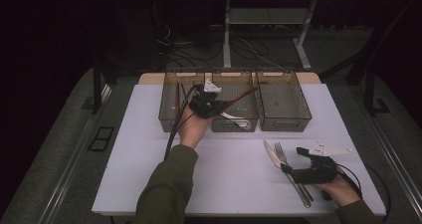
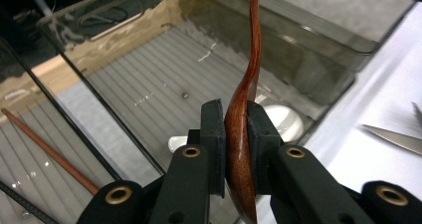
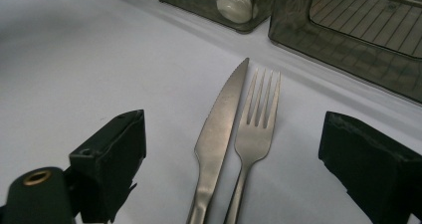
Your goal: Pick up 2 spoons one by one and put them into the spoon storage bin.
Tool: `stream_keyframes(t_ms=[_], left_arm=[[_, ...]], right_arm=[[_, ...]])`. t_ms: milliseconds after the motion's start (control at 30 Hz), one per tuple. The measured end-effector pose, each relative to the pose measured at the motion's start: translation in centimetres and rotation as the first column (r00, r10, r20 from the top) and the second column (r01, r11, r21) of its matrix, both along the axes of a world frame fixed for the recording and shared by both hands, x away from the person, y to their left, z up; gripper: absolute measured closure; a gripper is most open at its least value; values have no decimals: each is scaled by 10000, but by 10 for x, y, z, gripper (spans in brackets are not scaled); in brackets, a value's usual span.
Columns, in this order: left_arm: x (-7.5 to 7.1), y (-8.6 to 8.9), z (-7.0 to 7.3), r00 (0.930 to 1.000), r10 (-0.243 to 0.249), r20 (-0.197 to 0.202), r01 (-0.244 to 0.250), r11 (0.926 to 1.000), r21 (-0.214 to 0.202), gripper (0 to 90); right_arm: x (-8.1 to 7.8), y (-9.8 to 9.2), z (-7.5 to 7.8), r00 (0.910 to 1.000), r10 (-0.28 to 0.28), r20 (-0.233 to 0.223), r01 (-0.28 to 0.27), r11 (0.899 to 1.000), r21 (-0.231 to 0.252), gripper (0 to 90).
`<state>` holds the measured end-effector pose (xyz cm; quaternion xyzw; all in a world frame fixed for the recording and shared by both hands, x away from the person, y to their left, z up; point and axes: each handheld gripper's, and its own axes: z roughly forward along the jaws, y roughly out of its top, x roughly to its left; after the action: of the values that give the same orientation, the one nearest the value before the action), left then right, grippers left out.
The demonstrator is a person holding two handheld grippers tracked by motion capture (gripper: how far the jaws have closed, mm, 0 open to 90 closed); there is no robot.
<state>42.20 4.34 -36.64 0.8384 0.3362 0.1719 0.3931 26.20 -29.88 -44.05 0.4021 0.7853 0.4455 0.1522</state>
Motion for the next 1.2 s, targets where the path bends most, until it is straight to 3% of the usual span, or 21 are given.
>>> stream_keyframes(t_ms=[167,233,367,467,600,767,900,1200], left_arm=[[8,-3,-10,9994,213,-270,-206,9995,243,807],[10,-5,-12,9990,306,-329,-288,9980,559,806],[15,-7,-14,9971,536,-535,-512,9977,451,801],[15,-9,-15,9972,661,-362,-650,9975,289,676],[15,-10,-17,9983,455,-376,-444,9986,290,574],[13,-10,-14,9993,100,-367,-96,9999,108,514],[11,-8,-13,9991,-116,-414,101,9993,-354,463],[-3,0,-5,9966,-790,-241,766,9933,-861,356]], right_arm=[[0,-1,0,10000,-28,-4,28,10000,11,116],[0,-2,0,10000,-25,13,25,10000,38,117],[0,-2,0,10000,-33,17,33,10000,11,116],[0,-2,0,10000,-9,38,9,10000,27,116],[0,-2,0,10000,-14,-6,14,10000,49,116],[0,-2,0,10000,-8,-3,8,10000,24,116],[1,-2,-1,10000,-26,-44,26,10000,3,116],[1,-1,-1,9999,-66,-89,67,10000,35,116]])
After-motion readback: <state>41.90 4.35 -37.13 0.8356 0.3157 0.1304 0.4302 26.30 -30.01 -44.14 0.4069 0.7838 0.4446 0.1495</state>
